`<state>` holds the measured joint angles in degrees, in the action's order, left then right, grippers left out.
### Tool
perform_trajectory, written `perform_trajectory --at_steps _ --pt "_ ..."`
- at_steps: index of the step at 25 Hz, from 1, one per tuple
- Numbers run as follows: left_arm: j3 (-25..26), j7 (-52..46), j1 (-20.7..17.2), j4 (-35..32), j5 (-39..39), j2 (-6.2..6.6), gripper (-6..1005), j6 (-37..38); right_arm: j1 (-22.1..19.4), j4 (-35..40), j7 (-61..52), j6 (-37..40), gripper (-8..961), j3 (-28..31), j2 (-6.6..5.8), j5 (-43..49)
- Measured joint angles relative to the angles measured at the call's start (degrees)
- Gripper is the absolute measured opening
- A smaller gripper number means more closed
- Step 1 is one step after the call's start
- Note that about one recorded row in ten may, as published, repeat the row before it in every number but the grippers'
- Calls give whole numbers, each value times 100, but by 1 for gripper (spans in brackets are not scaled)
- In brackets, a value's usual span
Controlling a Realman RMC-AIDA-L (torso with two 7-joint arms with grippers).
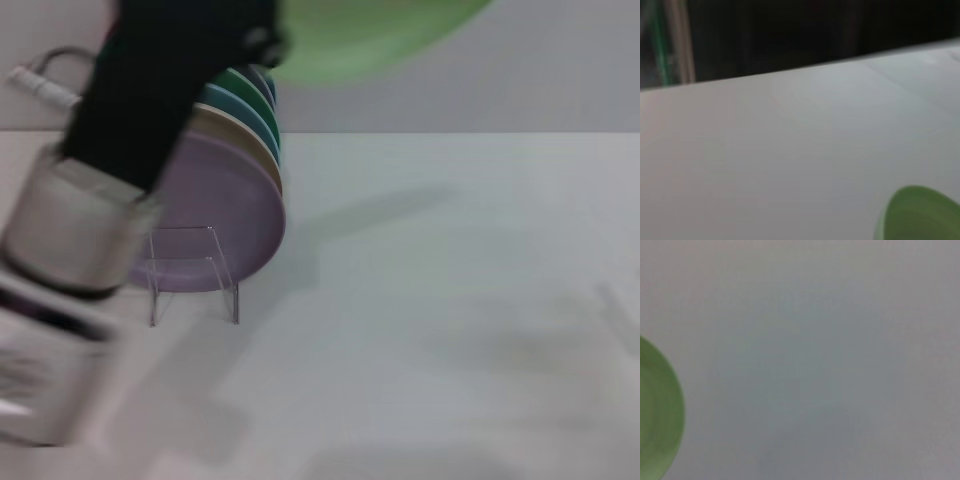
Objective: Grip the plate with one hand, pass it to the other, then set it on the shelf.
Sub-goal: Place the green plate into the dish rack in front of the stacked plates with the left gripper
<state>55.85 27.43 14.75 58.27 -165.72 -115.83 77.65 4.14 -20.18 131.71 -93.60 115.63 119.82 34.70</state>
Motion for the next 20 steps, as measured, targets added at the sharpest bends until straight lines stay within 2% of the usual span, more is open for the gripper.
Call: perform_trajectory --at_steps 1,4,5,6,8,9,10,11,12,20 --pt "0 0 0 0 0 0 71 0 0 0 0 0 723 0 0 0" --pt "152 -1138 352 -1258 0 250 68 899 108 96 7 8 726 -28 -25 15" --pt "207 -1713 713 -2335 1 412 67 1515 118 98 9 8 728 -27 -27 16" --pt "207 -1713 713 -2335 1 412 67 1515 118 98 9 8 729 -27 -27 16" --pt "237 -1906 1075 -3401 8 455 65 2033 161 116 9 6 730 -28 -28 18" --pt "237 -1906 1075 -3401 8 455 65 2033 161 116 9 6 730 -28 -28 18" --pt "254 -1764 1519 -4839 9 390 64 2525 208 154 7 -9 730 -29 -30 18" --pt "254 -1764 1519 -4839 9 390 64 2525 208 154 7 -9 731 -29 -30 18" --pt "200 -1575 1590 -5244 10 397 63 2505 250 193 -10 -30 731 -33 -34 19" --pt "21 -1330 1577 -5574 7 485 62 2309 384 318 6 -72 730 -104 -40 19"
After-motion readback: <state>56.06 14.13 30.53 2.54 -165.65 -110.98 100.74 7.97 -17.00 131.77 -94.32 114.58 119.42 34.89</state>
